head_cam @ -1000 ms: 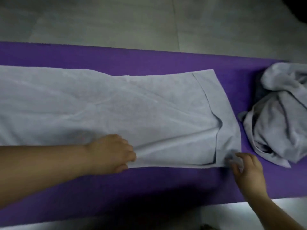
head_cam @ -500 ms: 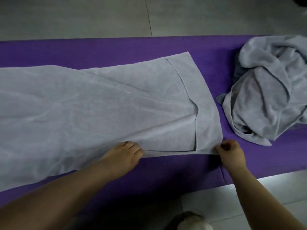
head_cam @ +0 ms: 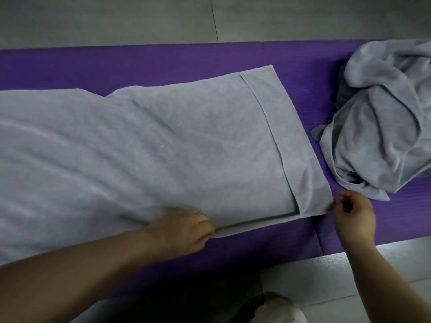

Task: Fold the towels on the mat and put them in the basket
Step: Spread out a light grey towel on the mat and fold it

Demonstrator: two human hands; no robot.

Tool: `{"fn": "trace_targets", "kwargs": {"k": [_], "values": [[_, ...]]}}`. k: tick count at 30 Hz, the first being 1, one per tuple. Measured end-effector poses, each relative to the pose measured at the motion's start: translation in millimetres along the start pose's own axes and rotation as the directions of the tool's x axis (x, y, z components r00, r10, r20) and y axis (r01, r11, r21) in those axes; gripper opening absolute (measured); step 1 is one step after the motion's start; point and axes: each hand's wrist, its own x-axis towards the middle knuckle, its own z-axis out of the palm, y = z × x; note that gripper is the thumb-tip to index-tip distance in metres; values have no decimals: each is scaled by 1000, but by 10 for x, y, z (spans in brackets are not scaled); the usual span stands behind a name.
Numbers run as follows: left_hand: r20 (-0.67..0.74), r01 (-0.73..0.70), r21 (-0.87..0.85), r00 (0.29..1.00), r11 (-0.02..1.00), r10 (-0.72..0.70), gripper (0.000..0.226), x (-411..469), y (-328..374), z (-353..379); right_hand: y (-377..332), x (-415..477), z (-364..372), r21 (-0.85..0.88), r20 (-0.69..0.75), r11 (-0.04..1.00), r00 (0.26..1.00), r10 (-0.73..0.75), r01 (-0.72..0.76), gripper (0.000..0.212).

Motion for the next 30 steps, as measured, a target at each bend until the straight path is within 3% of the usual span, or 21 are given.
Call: {"fn": "trace_targets", "kwargs": {"k": [2,5,7,9,11,13,14,17,24,27,29,30], "values": [[11,39,11,999,999,-39,32,13,-24,-12,17,-22,30,-88,10,996,1000,-6,6,28],[-167,175,-1,971,985,-172,33,-5,-247,-5,-67,15,76,-175,47,981,995,-83,90,24],[-280,334,44,909,941,-310,40,-34,-487,-10,-230,114,121,-181,82,959,975,-205,217,21],[-292,538,63,815,840,-500,40,-36,-710,-91,-463,268,186,-159,99,930,942,-320,332,22],[-251,728,-39,656,684,-712,62,-34,-824,-192,-754,469,279,-133,109,898,907,-407,419,22],[-215,834,-125,507,538,-835,82,-44,-881,-224,-1050,727,399,-118,135,876,881,-453,468,25],[-206,850,-126,482,511,-852,85,-62,-898,-203,-1188,872,467,-120,153,868,873,-463,482,27],[-234,845,-76,501,529,-833,79,-104,-937,-117,-1543,1333,663,-164,175,885,896,-409,436,32],[-230,845,-65,506,531,-832,82,24,-1028,-129,-1963,2010,1037,-154,160,976,979,-128,153,42],[-210,864,-79,474,498,-855,85,109,-1046,-101,-2017,2140,1184,-64,184,989,976,-119,132,35],[-228,865,-55,474,498,-850,92,157,-1040,-92,-2035,2251,1250,-52,200,992,974,-106,118,10],[-248,862,-46,479,505,-842,92,179,-1044,-88,-2057,2310,1251,-47,193,992,975,-108,119,18]]}}
